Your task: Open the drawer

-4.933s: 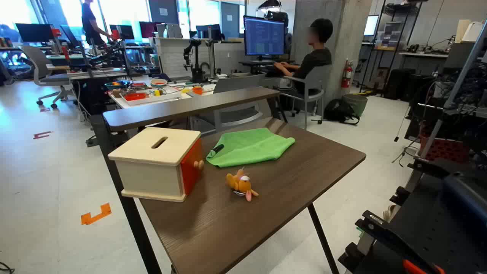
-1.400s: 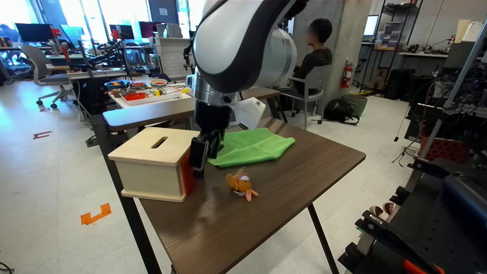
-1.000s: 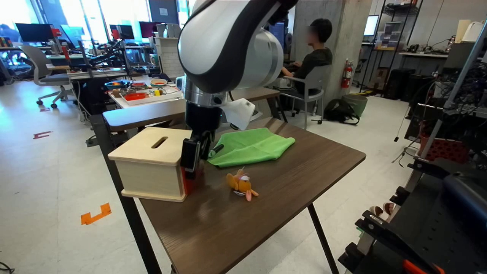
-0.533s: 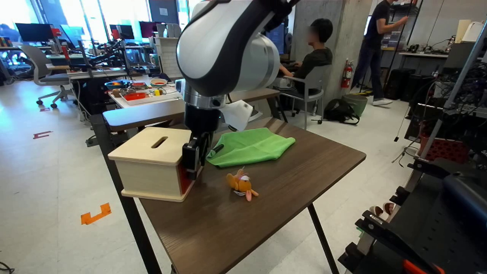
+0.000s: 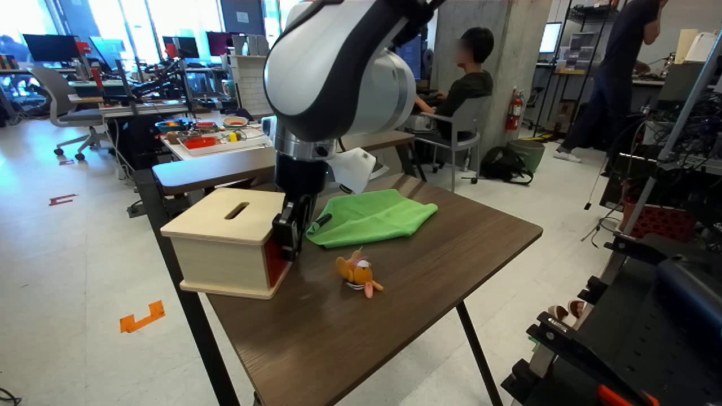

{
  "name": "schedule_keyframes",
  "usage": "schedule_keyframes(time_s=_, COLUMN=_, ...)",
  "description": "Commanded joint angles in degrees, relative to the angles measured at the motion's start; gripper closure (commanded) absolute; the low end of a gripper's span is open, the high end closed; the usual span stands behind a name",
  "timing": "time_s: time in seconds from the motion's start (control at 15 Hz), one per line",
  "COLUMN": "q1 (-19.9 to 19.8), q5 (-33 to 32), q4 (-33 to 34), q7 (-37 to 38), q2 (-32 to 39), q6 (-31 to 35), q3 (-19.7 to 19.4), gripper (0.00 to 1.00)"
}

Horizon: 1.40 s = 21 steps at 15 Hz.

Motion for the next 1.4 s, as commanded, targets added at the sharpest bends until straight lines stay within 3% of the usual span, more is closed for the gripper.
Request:
schedule_keyframes(time_s=0.0, q1=-0.9, q5=-1.2, q4=-1.7, q7=-0.2, q2=-1.6, q6=-0.5, q3=0.1, gripper=0.93)
schedule_keyframes(time_s=1.33, q1=-3.4, q5=-1.3, q4=-15.3, q7=2.2, q2=-10.0, q6=-0.2, q3=-2.4, gripper=0.93)
